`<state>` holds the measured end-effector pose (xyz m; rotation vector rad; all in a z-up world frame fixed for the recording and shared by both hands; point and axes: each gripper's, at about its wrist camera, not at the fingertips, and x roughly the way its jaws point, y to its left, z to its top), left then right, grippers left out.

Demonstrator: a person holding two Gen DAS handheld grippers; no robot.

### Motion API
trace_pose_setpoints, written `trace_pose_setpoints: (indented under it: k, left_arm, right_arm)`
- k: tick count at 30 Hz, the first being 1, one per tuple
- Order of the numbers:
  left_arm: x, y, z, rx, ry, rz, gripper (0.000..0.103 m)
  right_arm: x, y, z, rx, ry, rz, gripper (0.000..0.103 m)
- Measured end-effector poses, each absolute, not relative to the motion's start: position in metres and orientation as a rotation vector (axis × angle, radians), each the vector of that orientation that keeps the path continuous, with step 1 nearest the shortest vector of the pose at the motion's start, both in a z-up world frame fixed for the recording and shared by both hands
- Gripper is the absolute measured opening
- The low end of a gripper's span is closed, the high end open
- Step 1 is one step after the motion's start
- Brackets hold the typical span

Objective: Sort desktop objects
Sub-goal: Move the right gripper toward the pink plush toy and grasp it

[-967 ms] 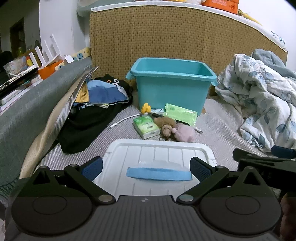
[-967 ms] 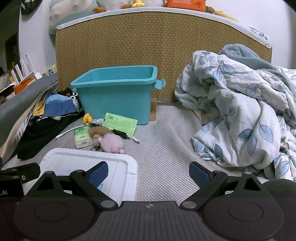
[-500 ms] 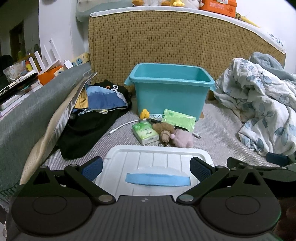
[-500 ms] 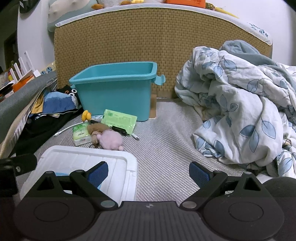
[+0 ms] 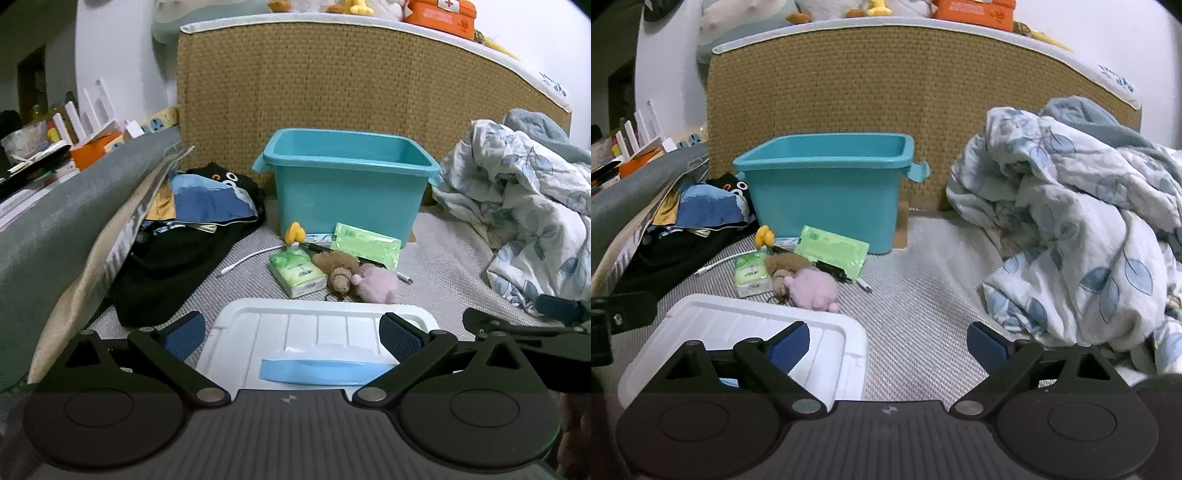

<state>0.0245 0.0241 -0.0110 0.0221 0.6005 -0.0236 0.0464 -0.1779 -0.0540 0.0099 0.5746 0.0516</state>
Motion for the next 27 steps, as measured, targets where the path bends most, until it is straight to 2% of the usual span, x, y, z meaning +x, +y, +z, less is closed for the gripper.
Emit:
trace_pose_setpoints:
  k: [9,19,27]
  left_arm:
    - [0.059,0.027,-0.029,0.03,0.65,-0.026,0.103]
    - [0.09,0.03,-0.039,0.011,0.699,-0.042,0.103]
    - [0.105,0.039,-0.047,-0.009,0.729,-0.039,0.103]
  right_arm:
    - [0.073,-0.176,-0.056,0.022,0.568,0.118,0.095]
    - [0.106,-0.17,-0.07,0.051,0.661,0.16,0.093]
    - [0.138,-0.158,-0.079,0.01,0.687,0.195,0.088]
